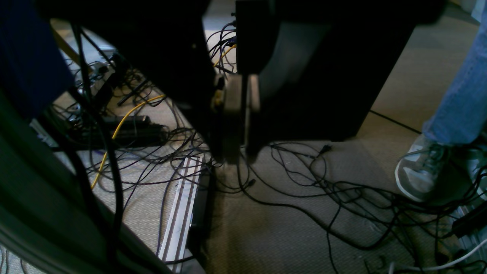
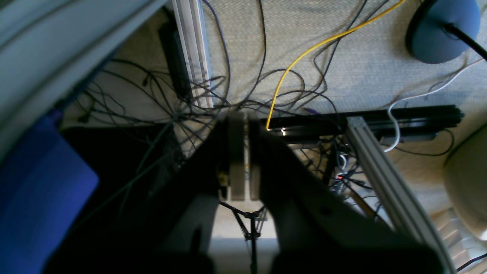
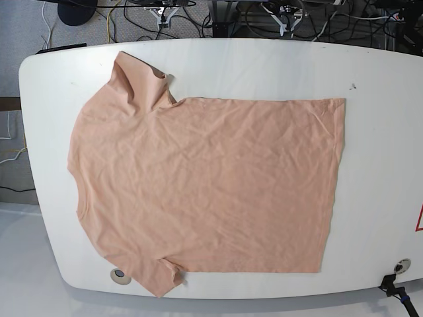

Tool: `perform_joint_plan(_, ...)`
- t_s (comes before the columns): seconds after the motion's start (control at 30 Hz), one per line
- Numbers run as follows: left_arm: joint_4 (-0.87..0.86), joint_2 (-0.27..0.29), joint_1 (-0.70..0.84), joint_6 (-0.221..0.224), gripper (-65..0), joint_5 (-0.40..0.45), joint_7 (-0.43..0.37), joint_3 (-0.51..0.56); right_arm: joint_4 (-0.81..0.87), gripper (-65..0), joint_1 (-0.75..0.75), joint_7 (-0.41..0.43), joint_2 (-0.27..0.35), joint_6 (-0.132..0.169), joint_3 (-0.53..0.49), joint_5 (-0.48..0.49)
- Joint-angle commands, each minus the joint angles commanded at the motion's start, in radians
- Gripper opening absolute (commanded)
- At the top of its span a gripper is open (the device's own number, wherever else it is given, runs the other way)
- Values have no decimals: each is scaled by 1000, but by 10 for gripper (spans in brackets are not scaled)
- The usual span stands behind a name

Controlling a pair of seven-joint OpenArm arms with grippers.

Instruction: Fold the T-shirt properly

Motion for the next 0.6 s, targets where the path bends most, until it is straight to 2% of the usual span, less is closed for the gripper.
perform_joint_plan(0.6,-4,-1,8,1,-648,-3,-32,-1,9,-594,-22,-3,-7,-3,0,3)
